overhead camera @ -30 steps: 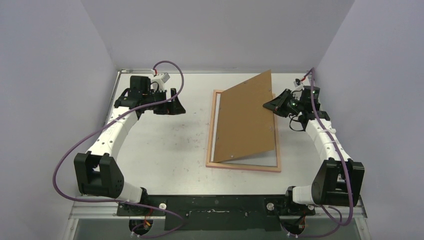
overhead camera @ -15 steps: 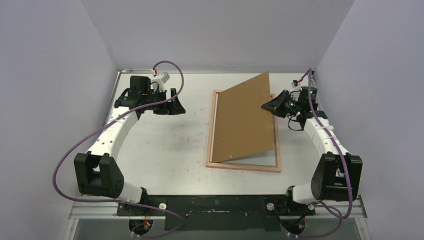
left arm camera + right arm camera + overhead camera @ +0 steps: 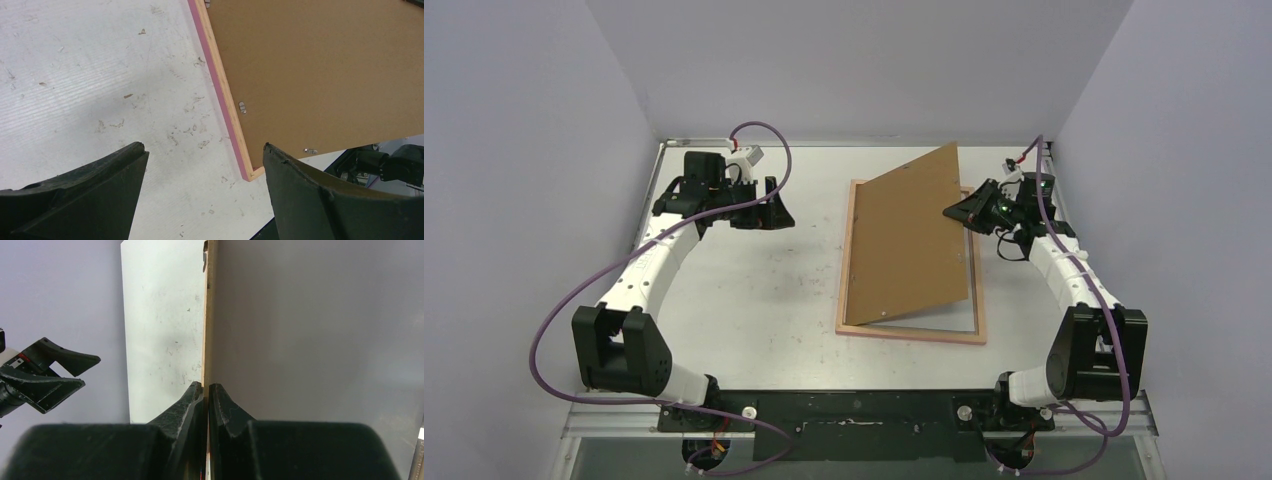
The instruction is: Put the photo into the frame
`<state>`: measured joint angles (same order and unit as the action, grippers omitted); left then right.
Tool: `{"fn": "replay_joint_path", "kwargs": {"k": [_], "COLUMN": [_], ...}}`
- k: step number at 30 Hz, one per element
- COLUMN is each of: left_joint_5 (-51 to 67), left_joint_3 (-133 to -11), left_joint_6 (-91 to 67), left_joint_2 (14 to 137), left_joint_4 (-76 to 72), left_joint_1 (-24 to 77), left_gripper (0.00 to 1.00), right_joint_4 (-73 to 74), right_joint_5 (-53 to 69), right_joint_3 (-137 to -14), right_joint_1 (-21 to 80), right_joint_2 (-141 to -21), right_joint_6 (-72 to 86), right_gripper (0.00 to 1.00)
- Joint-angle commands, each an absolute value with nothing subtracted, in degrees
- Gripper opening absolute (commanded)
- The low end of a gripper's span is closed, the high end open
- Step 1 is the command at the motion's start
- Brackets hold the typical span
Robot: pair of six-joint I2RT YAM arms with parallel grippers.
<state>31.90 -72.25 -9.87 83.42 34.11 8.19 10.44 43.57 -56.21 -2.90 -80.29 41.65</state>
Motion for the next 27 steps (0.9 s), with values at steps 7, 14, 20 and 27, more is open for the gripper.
{"fn": "replay_joint_path", "kwargs": {"k": [7, 14, 20, 27], "left_joint_5": [32.3, 32.1, 32.3, 32.6], "left_joint_3": [-72.7, -72.9, -73.3, -73.4], "left_joint_6": [-8.9, -8.5, -8.3, -8.3], "left_joint_2": [81.3, 81.6, 81.7, 81.7], "left_joint_4": [34.2, 34.6, 35.2, 35.3], "left_joint_1": [8.3, 8.3, 8.3, 8.2], "left_gripper": [0.84, 0.84, 0.84, 0.85], "right_joint_4": [6.6, 15.3, 19.4, 25.4], "right_joint_5": [44.8, 36.7, 30.6, 21.1], "right_joint_3": [-56.5, -55.8, -56.3, -60.0], "right_joint_1": [-2.1, -2.1, -2.1, 1.1], "right_joint_2": [-80.3, -82.0, -82.9, -84.7], "right_joint_6": [39.7, 30.7, 26.8, 23.4], "right_gripper": [0.05, 0.07, 0.40, 0.79]}}
